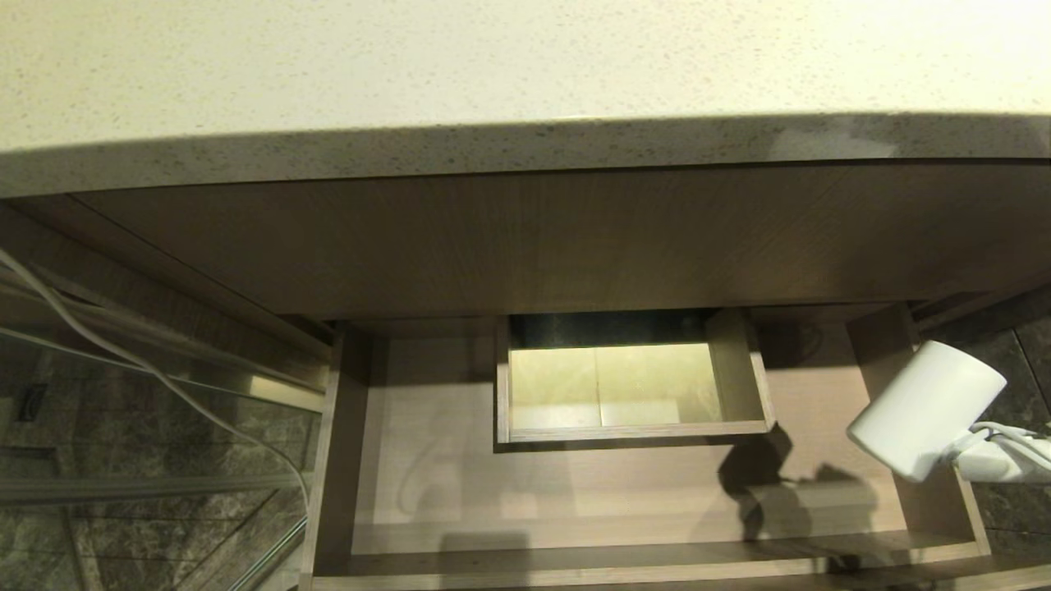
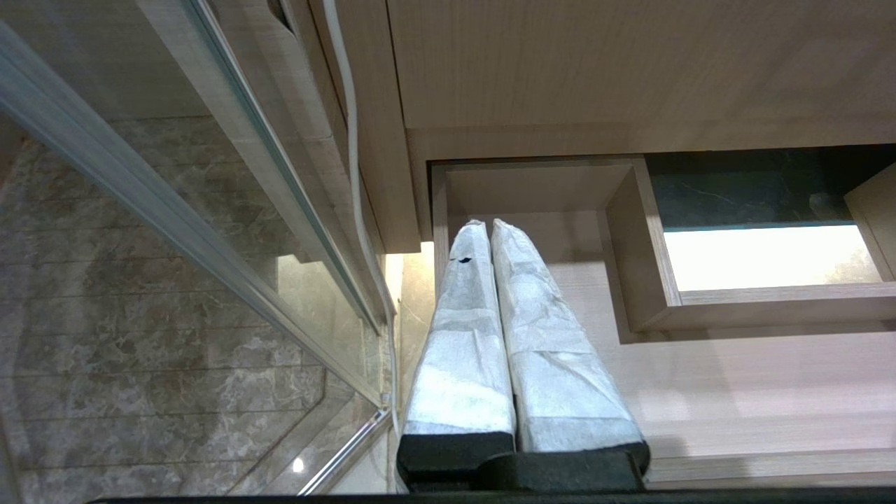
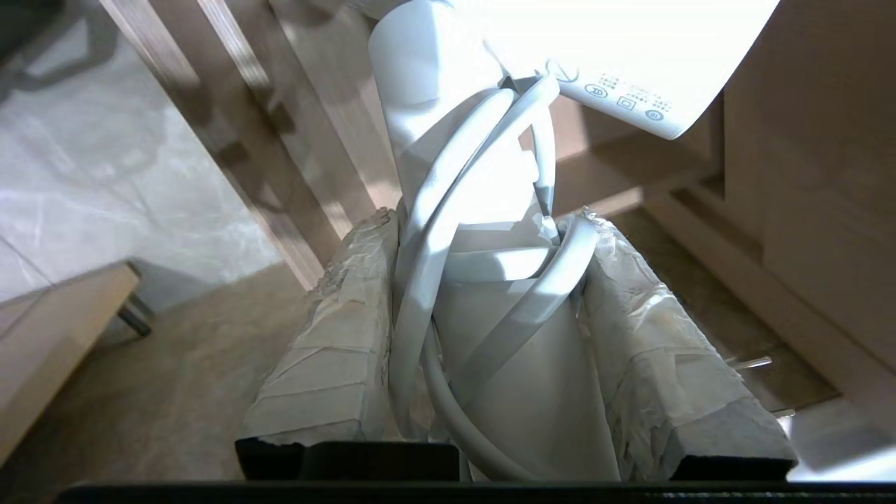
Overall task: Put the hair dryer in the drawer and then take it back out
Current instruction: Place it on the countertop
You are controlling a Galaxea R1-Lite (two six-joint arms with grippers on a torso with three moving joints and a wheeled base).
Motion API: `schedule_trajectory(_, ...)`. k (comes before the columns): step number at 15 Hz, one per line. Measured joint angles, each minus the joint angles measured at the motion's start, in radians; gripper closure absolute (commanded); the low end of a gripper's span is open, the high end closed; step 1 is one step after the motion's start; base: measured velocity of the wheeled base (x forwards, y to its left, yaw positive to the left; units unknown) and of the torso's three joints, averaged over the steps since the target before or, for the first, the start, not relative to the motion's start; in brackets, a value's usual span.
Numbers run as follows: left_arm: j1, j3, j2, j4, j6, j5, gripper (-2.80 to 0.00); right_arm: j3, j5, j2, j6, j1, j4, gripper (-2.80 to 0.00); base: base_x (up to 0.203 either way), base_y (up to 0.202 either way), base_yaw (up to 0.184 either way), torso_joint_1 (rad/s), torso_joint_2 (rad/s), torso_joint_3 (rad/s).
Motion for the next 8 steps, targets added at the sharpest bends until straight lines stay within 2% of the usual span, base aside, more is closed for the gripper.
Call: schedule_trajectory(8, 0.000, 0.000, 0.000, 0.000, 0.000, 0.000, 0.00, -0.020, 0.074, -0.028, 0.014, -0.006, -0.010, 0.00, 0.000, 0.000, 0.000, 0.000, 0.00, 0.000)
